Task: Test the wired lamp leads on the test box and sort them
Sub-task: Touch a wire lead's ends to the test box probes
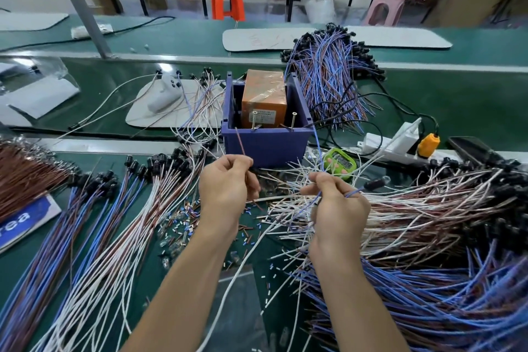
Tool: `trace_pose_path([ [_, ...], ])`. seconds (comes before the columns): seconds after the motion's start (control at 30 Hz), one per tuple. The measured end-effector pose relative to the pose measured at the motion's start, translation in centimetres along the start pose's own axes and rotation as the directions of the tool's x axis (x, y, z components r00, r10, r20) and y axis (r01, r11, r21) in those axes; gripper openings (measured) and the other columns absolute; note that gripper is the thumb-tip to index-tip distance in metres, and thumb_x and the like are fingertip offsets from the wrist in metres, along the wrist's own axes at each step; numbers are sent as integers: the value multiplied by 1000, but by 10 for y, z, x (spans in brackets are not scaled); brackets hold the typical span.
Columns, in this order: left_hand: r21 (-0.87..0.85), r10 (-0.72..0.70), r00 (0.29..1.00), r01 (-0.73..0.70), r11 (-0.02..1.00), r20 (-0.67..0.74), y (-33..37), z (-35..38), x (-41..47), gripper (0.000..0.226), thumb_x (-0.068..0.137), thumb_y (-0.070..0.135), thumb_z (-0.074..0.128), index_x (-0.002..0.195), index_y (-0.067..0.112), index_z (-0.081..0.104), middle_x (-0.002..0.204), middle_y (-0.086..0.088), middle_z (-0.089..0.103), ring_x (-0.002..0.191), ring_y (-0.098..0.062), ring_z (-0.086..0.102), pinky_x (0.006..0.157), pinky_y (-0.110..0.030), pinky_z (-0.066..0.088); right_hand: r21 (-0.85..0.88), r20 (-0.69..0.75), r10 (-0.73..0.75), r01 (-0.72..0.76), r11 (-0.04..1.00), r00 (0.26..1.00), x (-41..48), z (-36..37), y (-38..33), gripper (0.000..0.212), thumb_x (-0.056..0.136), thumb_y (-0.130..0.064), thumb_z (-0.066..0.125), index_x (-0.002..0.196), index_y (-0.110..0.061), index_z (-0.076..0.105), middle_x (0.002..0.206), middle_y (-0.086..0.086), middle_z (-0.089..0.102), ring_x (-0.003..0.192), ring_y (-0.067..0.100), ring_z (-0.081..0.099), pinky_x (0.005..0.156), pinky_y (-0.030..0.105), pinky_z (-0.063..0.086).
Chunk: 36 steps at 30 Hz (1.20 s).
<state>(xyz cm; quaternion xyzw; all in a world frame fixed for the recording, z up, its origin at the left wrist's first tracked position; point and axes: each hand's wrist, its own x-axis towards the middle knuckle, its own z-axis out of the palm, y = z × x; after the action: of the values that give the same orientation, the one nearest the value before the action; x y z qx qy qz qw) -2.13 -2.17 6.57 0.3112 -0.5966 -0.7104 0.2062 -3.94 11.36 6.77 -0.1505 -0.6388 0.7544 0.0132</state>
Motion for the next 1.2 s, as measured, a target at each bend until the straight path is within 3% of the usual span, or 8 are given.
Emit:
trace_pose_path([
  [0.27,16,22,1000,-22,1000,16,-5,2,8,20,100,10,61,84,5,71,53,-7,62,43,-14,50,44,-24,47,-43,36,34,-32,999,999,8,14,4,33,94,-16,63,70,-33,78,67,4,75,49,5,45,64,31,35],
  [0.5,36,41,997,-44,998,61,-4,0,13,20,100,8,60,83,6,70,51,-6,61,39,-12,48,41,-21,44,-70,27,42,-40,997,999,9,15,5,31,93,-18,64,71,-33,78,69,3,75,44,6,40,58,33,34],
  [0.83,31,33,997,-35,999,73,-8,0,16,20,100,8,60,84,7,72,52,-7,63,40,-12,50,42,-21,45,-66,24,48,-46,997,999,10,19,5,27,93,-15,63,75,-28,78,68,3,75,56,8,45,75,41,36],
  [1.2,10,21,997,-22,1000,80,-7,1,18,19,100,9,60,86,7,72,53,-6,63,40,-12,50,41,-21,43,-109,56,21,-15,994,998,11,23,7,29,91,-15,64,72,-34,78,67,0,75,52,6,45,75,40,38],
])
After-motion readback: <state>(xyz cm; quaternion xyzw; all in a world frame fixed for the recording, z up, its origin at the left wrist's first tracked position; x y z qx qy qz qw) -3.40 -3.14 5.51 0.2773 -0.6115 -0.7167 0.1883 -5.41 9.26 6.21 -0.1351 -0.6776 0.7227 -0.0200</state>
